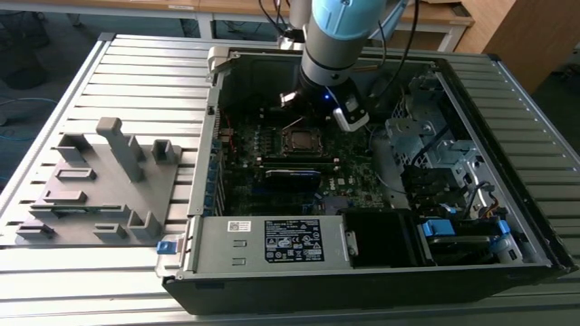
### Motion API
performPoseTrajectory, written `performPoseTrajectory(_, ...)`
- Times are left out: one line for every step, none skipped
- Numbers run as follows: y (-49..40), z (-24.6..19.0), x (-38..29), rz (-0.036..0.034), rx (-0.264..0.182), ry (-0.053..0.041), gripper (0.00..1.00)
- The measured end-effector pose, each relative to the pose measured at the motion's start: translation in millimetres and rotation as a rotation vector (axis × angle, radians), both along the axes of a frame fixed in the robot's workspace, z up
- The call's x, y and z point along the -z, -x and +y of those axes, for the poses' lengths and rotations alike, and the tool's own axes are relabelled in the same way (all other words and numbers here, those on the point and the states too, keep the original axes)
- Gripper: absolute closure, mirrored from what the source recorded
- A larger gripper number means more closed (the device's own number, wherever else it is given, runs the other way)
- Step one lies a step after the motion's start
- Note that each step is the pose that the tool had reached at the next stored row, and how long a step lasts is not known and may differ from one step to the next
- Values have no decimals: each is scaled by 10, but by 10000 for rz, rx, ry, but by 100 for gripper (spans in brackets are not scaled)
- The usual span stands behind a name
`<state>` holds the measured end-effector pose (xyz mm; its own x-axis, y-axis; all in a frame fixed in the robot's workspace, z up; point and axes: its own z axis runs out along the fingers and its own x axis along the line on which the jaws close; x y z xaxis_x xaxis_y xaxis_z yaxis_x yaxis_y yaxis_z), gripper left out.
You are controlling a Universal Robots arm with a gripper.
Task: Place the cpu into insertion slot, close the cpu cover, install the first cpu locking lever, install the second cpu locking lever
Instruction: 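Install the first cpu locking lever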
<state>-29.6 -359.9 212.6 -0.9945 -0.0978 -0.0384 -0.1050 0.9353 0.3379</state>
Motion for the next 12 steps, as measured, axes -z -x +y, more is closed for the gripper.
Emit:
performPoseTrajectory(0, 0, -20, 0, 0, 0, 90)
performPoseTrajectory(0, 0, -42, 0, 0, 0, 90)
performPoseTrajectory(0, 0, -63, 1, 0, 1, 90)
performPoseTrajectory(0, 0, -83, 1, 0, 1, 90)
performPoseTrajectory(0, 0, -104, 0, 0, -1, 90)
performPoseTrajectory(0, 0, -126, 0, 0, -1, 90)
performPoseTrajectory(0, 0, -147, 0, 0, 0, 90)
performPoseTrajectory(0, 0, -167, 0, 0, -1, 90)
performPoseTrajectory(0, 0, -187, 0, 0, -1, 90)
performPoseTrajectory(0, 0, -204, 0, 0, -1, 90)
performPoseTrajectory(0, 0, -220, 0, 0, -1, 90)
performPoseTrajectory(0, 1, -236, 0, -1, -3, 90)
